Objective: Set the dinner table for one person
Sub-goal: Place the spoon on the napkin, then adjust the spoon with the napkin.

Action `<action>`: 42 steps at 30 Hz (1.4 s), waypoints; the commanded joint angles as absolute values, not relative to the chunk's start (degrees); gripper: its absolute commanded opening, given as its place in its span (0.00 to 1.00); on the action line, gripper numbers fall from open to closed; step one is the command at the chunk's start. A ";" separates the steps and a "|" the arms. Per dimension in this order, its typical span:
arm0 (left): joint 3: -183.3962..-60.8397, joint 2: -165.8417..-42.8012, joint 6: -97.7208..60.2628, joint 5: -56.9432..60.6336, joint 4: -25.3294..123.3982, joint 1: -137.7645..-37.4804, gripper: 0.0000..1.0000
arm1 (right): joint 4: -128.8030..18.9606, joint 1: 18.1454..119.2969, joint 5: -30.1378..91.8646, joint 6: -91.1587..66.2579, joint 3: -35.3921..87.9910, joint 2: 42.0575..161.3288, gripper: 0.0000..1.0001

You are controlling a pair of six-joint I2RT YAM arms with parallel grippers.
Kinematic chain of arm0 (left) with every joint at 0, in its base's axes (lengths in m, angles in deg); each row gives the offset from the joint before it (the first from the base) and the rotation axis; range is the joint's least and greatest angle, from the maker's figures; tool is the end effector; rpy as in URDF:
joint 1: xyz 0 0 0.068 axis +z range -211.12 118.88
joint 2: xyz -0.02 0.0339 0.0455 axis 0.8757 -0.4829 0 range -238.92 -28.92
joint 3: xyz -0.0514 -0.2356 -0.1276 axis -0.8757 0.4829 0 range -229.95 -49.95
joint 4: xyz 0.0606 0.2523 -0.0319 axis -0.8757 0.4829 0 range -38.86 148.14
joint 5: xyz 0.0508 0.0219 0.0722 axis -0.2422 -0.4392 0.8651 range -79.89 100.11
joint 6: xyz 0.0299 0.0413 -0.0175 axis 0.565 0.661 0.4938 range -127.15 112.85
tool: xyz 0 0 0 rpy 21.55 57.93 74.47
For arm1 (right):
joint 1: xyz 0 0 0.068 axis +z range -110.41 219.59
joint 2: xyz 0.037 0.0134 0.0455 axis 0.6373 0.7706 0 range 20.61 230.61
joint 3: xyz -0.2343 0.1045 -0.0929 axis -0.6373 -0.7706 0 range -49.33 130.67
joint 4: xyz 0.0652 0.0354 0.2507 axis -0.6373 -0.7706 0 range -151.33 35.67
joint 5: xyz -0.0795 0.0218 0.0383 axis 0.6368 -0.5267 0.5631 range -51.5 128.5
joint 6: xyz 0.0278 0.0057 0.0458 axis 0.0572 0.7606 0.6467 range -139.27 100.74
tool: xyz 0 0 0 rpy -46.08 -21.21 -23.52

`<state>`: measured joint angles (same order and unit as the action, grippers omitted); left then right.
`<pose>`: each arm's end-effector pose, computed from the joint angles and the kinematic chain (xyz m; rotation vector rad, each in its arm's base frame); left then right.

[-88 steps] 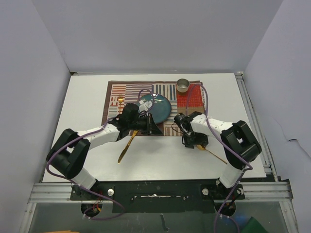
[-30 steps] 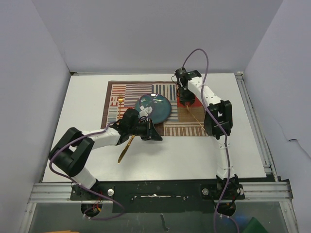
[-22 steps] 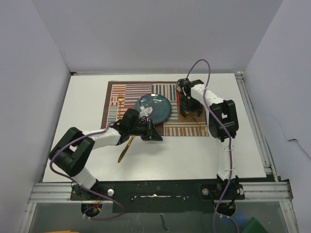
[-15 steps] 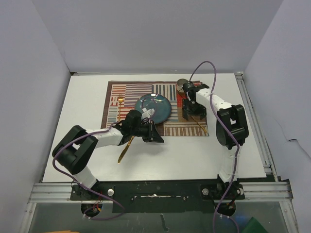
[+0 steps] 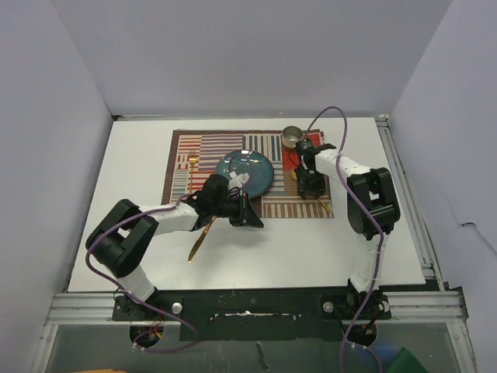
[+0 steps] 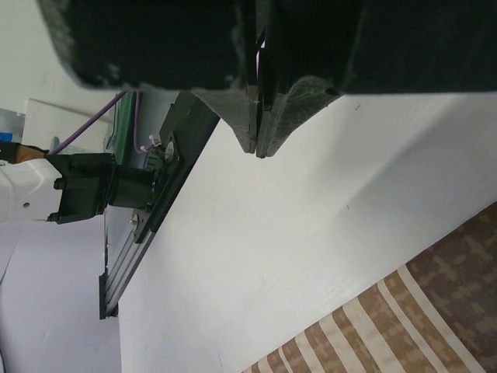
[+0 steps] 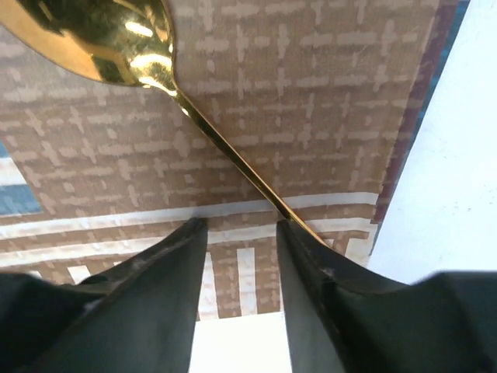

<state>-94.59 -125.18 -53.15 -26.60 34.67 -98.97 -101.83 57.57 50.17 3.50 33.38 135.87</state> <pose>0.2490 -0.2204 0.1621 0.2451 2.4598 -1.4458 0.3735 0.1137 0.1639 0.1469 2.8990 -0.1898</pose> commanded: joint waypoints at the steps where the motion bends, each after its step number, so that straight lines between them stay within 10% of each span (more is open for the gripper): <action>1: -97.59 -123.27 -51.89 -26.48 34.13 -99.22 0.00 | -98.27 56.44 50.23 2.57 32.58 135.79 0.28; 4: -97.85 -123.63 -51.89 -26.37 34.26 -99.19 0.00 | -98.44 56.44 49.76 2.36 32.44 135.69 0.01; 10: -97.86 -123.92 -52.23 -26.28 34.00 -99.32 0.00 | -98.28 56.47 49.47 2.02 31.45 134.51 0.00; 14: -98.28 -124.07 -52.33 -26.11 34.08 -99.61 0.00 | -98.69 56.47 49.75 1.59 31.65 132.97 0.16; 42: -99.06 -126.17 -52.51 -25.97 33.74 -100.54 0.00 | -97.97 51.70 47.40 0.47 32.34 133.77 0.41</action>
<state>-96.73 -126.32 -53.04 -25.97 35.52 -100.19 -99.65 53.22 47.50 0.61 31.42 132.86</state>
